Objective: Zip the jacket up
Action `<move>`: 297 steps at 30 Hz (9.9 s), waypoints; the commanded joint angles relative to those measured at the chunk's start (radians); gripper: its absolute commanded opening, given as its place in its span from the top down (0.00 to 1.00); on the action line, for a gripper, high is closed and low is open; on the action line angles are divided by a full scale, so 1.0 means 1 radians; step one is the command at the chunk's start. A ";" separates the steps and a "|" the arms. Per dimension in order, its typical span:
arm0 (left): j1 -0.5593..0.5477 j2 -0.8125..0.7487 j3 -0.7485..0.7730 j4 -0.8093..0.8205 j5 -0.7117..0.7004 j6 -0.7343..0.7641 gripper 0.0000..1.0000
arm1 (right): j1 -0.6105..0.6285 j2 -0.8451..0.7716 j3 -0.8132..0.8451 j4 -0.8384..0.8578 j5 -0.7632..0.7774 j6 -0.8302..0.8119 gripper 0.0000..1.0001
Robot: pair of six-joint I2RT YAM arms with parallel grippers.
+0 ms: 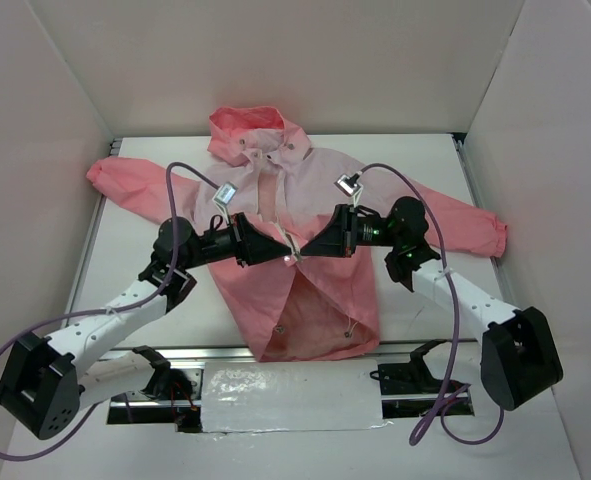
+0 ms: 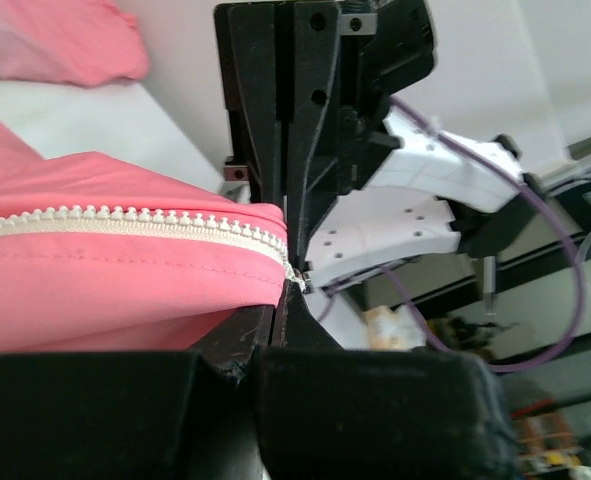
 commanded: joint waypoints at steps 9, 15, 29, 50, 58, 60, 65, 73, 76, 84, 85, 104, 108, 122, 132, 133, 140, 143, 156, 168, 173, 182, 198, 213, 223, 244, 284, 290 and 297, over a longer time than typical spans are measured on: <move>-0.008 -0.011 0.091 -0.125 0.035 0.156 1.00 | 0.001 -0.069 0.103 -0.234 0.105 -0.080 1.00; -0.008 -0.019 0.083 -0.125 0.015 0.161 1.00 | 0.017 -0.080 0.178 -0.453 0.214 -0.149 1.00; -0.009 0.036 0.135 -0.270 0.013 0.219 1.00 | 0.017 -0.054 0.218 -0.519 0.260 -0.156 1.00; -0.009 0.162 0.089 -0.197 0.082 0.083 1.00 | 0.015 -0.069 0.171 -0.785 0.378 -0.402 0.47; -0.008 0.165 0.083 -0.235 0.098 0.101 1.00 | 0.014 -0.128 0.261 -0.993 0.566 -0.443 0.31; -0.009 0.168 0.077 -0.231 0.108 0.095 1.00 | 0.014 -0.143 0.279 -1.026 0.608 -0.443 0.30; -0.009 0.170 0.072 -0.260 0.107 0.104 1.00 | 0.015 -0.181 0.324 -1.156 0.591 -0.426 0.29; -0.009 0.200 0.076 -0.274 0.114 0.101 1.00 | 0.131 -0.270 0.221 -1.096 0.490 -0.158 0.34; -0.009 0.208 0.068 -0.258 0.117 0.089 1.00 | 0.197 -0.264 0.197 -1.047 0.484 -0.090 0.36; -0.008 0.223 0.050 -0.206 0.130 0.061 1.00 | 0.259 -0.243 0.155 -1.052 0.628 -0.064 0.37; -0.009 0.225 0.048 -0.194 0.136 0.057 1.00 | 0.257 -0.240 0.155 -1.055 0.639 -0.075 0.37; -0.009 0.225 0.030 -0.146 0.142 0.029 1.00 | 0.256 -0.197 0.088 -0.989 0.633 -0.050 0.39; -0.009 0.225 0.030 -0.150 0.139 0.029 1.00 | 0.257 -0.180 0.077 -0.945 0.610 -0.034 0.40; -0.009 0.231 0.040 -0.177 0.125 0.044 1.00 | 0.257 -0.154 0.065 -0.955 0.591 0.008 0.40; -0.009 0.242 0.051 -0.180 0.122 0.044 1.00 | 0.257 -0.151 0.033 -0.961 0.593 0.032 0.36; -0.009 0.243 0.051 -0.179 0.124 0.041 1.00 | 0.259 -0.152 0.026 -0.955 0.590 0.034 0.37; -0.009 0.249 0.050 -0.169 0.128 0.037 1.00 | 0.257 -0.151 0.019 -0.848 0.567 0.060 0.39; -0.009 0.249 0.048 -0.166 0.128 0.034 1.00 | 0.257 -0.151 0.020 -0.817 0.562 0.078 0.40; -0.009 0.225 0.048 -0.208 0.073 0.060 1.00 | 0.257 -0.158 0.028 -0.860 0.536 0.132 0.42; -0.009 0.240 0.045 -0.173 0.076 0.028 1.00 | 0.305 -0.200 0.117 -1.130 0.582 0.091 0.36; -0.009 0.239 0.039 -0.151 0.079 0.014 1.00 | 0.314 -0.212 0.148 -1.126 0.651 0.127 0.36; -0.011 0.228 0.033 -0.134 0.068 -0.008 1.00 | 0.314 -0.229 0.169 -1.110 0.781 0.200 0.38; -0.020 0.233 0.051 -0.154 0.048 0.003 1.00 | 0.374 -0.198 0.223 -1.182 0.876 0.263 0.40; -0.020 0.231 0.057 -0.133 0.064 -0.012 1.00 | 0.385 -0.175 0.221 -1.194 0.913 0.269 0.40; -0.023 0.217 0.039 -0.122 0.068 -0.012 1.00 | 0.385 -0.174 0.211 -1.148 0.922 0.270 0.42; -0.031 0.211 0.034 -0.139 0.061 0.009 1.00 | 0.385 -0.203 0.178 -1.130 0.945 0.282 0.53; -0.077 0.157 0.045 -0.271 0.018 0.066 1.00 | 0.296 -0.183 0.169 -0.970 0.898 0.194 1.00; -0.083 0.124 -0.038 -0.098 0.027 -0.029 1.00 | 0.259 -0.151 0.126 -1.007 0.855 0.206 1.00; -0.098 0.111 -0.069 -0.052 0.013 -0.066 1.00 | 0.218 -0.149 0.036 -0.761 0.663 0.209 1.00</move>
